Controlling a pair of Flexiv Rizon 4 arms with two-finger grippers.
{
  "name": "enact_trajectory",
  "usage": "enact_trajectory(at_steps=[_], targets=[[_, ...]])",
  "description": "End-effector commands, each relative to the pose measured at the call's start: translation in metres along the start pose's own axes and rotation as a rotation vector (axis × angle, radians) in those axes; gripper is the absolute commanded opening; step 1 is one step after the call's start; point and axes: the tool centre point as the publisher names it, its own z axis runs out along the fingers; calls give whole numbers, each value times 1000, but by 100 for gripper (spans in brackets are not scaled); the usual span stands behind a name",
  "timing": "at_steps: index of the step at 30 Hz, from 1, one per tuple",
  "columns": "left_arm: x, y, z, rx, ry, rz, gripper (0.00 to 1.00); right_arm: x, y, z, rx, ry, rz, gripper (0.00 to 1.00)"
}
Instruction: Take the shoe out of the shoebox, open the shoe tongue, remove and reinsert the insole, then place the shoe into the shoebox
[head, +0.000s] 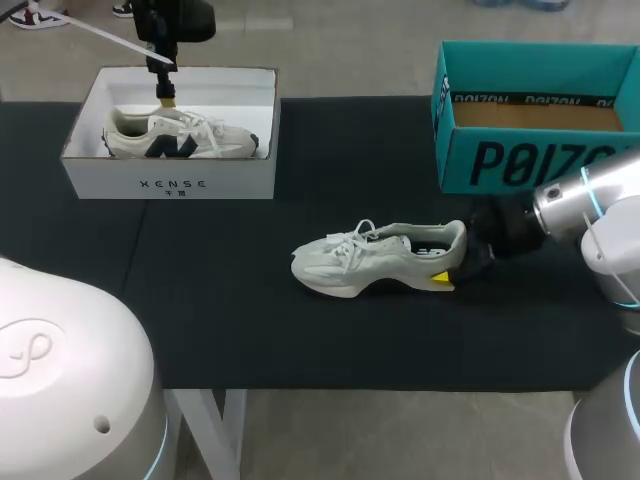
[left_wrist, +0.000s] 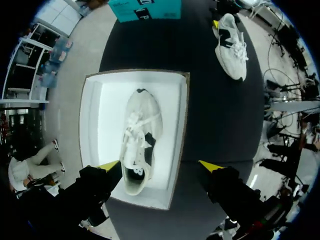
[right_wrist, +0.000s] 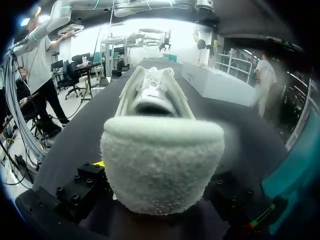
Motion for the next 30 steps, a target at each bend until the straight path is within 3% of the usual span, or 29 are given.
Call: enact_trajectory(at_steps=[1,11,13,15,18,30], targets=[[4,-3,-2,6,-9,2,100,0,-1,5,2,-1,-1,0],[4,-3,-2,6,-9,2,100,0,-1,5,2,-1,-1,0],[-7,-19,3,-89,33,-329,100,0,-1,5,2,-1,-1,0],[-21,-20,9,-102,80,-744,100,0,-1,5,2,-1,-1,0],[-17,-16,11,55,199,-1261,100,0,-1,5,2,-1,-1,0],[-17,-16,11,55,199,-1261,100,0,-1,5,2,-1,-1,0]])
